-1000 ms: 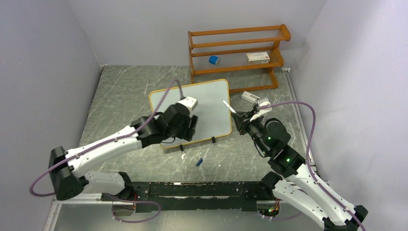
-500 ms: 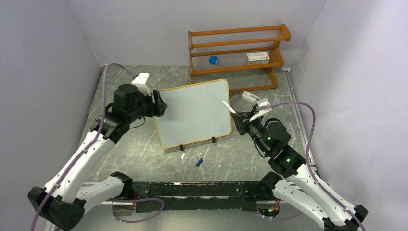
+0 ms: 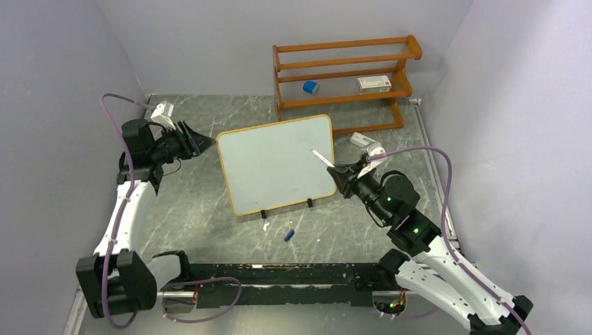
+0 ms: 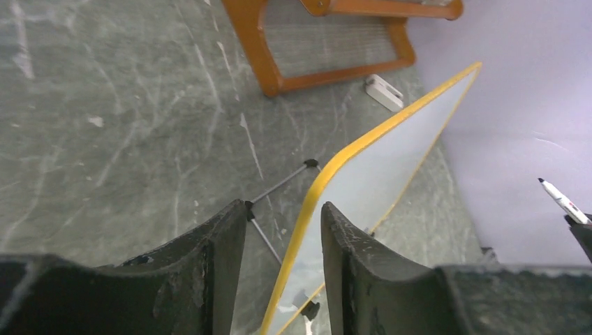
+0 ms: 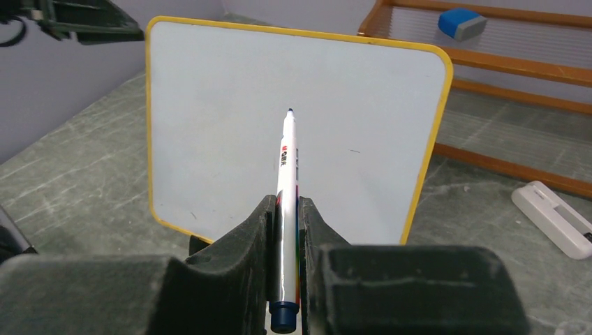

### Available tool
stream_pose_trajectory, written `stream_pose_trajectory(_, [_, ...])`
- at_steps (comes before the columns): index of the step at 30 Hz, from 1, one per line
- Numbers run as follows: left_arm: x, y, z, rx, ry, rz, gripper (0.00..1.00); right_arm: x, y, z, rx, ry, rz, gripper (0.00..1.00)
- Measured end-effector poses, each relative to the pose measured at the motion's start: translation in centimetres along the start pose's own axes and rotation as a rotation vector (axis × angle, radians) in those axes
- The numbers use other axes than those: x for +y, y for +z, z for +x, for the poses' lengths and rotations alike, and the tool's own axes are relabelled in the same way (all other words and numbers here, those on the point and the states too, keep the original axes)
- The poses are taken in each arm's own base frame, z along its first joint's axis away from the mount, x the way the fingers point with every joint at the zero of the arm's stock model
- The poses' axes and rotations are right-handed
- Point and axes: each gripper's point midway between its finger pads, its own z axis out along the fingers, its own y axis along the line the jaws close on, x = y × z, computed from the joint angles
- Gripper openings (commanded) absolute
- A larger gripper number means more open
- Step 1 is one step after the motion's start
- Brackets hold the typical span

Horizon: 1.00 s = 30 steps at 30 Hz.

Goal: Write a sentence on the whiteboard
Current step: Hold the whiteboard on the whiteboard stand.

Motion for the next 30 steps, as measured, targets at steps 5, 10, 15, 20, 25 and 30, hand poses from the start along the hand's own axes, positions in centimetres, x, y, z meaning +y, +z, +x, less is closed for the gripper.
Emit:
stream_pose_trajectory(5, [-0.1, 1.1, 1.4, 0.046, -0.066, 0.113, 0.41, 0.6, 0.0, 0.2, -0.001, 0.000, -0.036, 0.00])
stream_pose_trajectory(10, [-1.1, 1.4, 2.0, 0.054, -0.065, 0.219, 0.36, 0.9, 0.0, 0.3, 0.003, -0.001, -0.054, 0.00])
stream_pose_trajectory(15, [-0.9, 1.8, 3.5, 0.085, -0.101, 0.270, 0.25, 1.1, 0.0, 0.4, 0.004, -0.001, -0.062, 0.00])
stream_pose_trajectory(20, [-1.1, 1.8, 4.2, 0.080, -0.118, 0.309, 0.14, 1.2, 0.3, 0.7, 0.017, -0.004, -0.069, 0.00])
stream_pose_trajectory(25, [-1.7, 1.2, 4.9, 0.063, -0.110, 0.347, 0.07, 1.4, 0.6, 1.2, 0.035, -0.011, -0.081, 0.00])
stream_pose_trajectory(30, [-2.4, 0.3, 6.1, 0.044, -0.123, 0.383, 0.05, 1.8, 0.8, 1.6, 0.049, -0.019, -0.104, 0.00])
